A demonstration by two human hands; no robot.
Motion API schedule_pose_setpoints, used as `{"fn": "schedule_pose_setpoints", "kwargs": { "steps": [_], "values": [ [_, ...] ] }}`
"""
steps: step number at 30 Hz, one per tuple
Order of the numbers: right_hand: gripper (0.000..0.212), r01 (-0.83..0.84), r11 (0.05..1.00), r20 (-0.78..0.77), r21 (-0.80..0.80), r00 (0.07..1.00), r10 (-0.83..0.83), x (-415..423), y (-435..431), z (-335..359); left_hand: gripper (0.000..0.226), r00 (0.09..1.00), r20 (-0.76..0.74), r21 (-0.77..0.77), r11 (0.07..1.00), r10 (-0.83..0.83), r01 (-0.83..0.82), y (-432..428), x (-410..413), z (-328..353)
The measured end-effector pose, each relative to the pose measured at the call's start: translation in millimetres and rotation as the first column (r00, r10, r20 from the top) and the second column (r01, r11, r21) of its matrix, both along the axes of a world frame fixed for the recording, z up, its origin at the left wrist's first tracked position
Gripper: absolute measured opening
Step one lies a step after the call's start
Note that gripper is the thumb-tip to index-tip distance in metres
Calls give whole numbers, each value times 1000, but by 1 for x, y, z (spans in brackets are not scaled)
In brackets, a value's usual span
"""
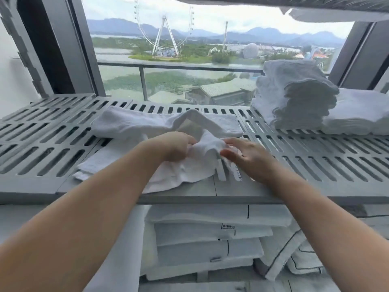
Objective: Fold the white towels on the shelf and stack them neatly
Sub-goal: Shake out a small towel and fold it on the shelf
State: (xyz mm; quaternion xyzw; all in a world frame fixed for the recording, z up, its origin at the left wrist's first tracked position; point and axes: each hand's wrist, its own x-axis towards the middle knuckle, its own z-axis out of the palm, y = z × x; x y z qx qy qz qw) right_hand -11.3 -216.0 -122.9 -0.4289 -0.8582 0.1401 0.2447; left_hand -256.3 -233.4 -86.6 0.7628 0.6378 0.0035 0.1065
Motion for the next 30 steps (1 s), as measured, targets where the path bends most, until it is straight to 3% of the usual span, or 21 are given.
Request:
{"fn": "schedule_pose_setpoints", "kwargs": {
  "steps": [4,5,8,10,13,15,17,19,20,23,26,28,30],
  "values": [
    [88,4,998,90,64,996,-10,-3,-18,-13,43,997,32,82,994,67,-69,-12,12,-9],
    [80,21,997,94,77,995,-29,-7,-18,-14,40,995,37,93,991,88,-91,-15,16,-13],
    [29,72,985,99,157,991,-88,-16,-17,-15,35,986,45,203,965,160,-166,-27,31,-21],
    [12,93,978,5,187,995,-95,-16,-16,-15,35,960,211,334,910,183,-247,-38,42,-28],
    [17,160,970,-111,186,984,-141,-9,-14,-12,35,846,530,377,876,61,-300,-56,61,-33],
    [12,202,963,-169,178,970,-173,-4,-14,-2,52,894,445,356,908,44,-222,-64,73,-33],
    [15,223,952,-205,212,962,-180,4,-14,12,42,967,236,422,886,97,-192,-66,82,-34],
    [22,217,944,-223,247,961,-163,14,-15,29,18,964,253,538,817,80,-209,-68,84,-26],
    [25,217,938,-232,269,960,-156,20,-15,38,18,945,323,546,807,46,-225,-67,83,-20],
    [40,263,914,-349,309,925,-148,31,-17,57,42,833,553,334,906,35,-259,-66,77,3],
    [53,333,919,-350,212,904,-247,37,-17,53,67,854,497,4,984,153,-178,-73,75,5],
    [51,346,932,-230,110,921,-315,42,-17,37,70,892,422,29,980,165,-195,-77,76,-2],
    [45,353,935,-186,33,921,-342,45,-20,19,60,938,310,172,962,152,-213,-81,82,-4]
  ]
}}
